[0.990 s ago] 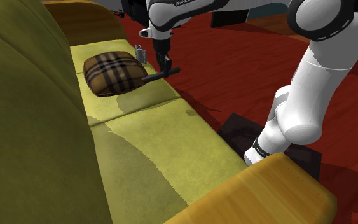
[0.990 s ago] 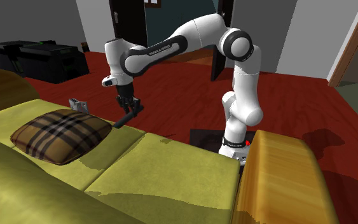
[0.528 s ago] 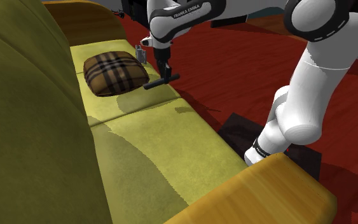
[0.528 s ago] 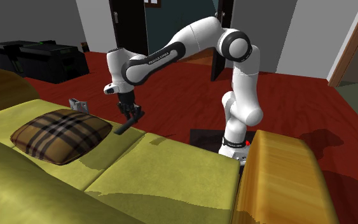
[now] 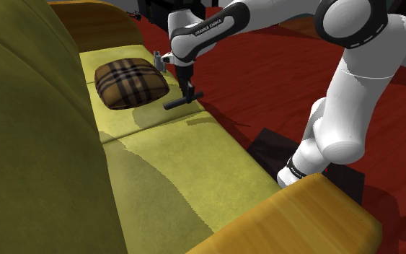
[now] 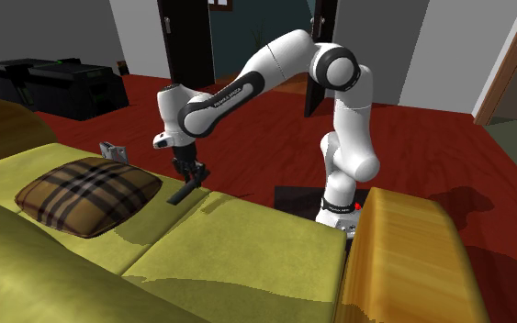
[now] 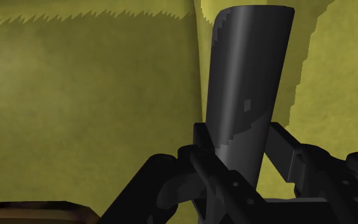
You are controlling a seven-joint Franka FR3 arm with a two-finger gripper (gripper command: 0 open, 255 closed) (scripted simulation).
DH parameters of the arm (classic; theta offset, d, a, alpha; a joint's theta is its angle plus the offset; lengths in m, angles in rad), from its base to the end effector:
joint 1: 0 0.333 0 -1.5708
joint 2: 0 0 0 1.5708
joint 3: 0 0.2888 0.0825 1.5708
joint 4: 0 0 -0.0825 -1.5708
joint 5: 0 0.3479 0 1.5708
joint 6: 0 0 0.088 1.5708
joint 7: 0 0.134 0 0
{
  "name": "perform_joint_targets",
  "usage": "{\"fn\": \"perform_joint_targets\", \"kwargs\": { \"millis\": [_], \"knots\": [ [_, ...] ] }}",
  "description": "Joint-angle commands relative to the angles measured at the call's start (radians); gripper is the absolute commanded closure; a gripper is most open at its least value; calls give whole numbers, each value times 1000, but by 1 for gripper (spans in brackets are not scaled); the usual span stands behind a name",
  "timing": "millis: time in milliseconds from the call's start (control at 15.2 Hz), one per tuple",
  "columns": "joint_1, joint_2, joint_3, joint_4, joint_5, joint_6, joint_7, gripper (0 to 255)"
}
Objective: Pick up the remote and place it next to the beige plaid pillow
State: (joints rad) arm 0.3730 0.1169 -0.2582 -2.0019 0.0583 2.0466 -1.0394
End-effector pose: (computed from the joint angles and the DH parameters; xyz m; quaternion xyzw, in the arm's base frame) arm 0.5294 0.0674 0.3614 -0.8450 -0.5336 0.0257 0.0246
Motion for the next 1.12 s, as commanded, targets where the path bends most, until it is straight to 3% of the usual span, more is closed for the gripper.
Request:
{"fn": "perform_joint_targets", "kwargs": {
  "millis": [0,462,990,1056],
  "knots": [
    [-1,11,0,-12,4,23,-4,255],
    [-4,60,3,-58,22,115,-17,255],
    [-4,60,3,-58,22,115,-17,255],
    [-4,60,3,-58,22,115,-18,0]
  ]
}}
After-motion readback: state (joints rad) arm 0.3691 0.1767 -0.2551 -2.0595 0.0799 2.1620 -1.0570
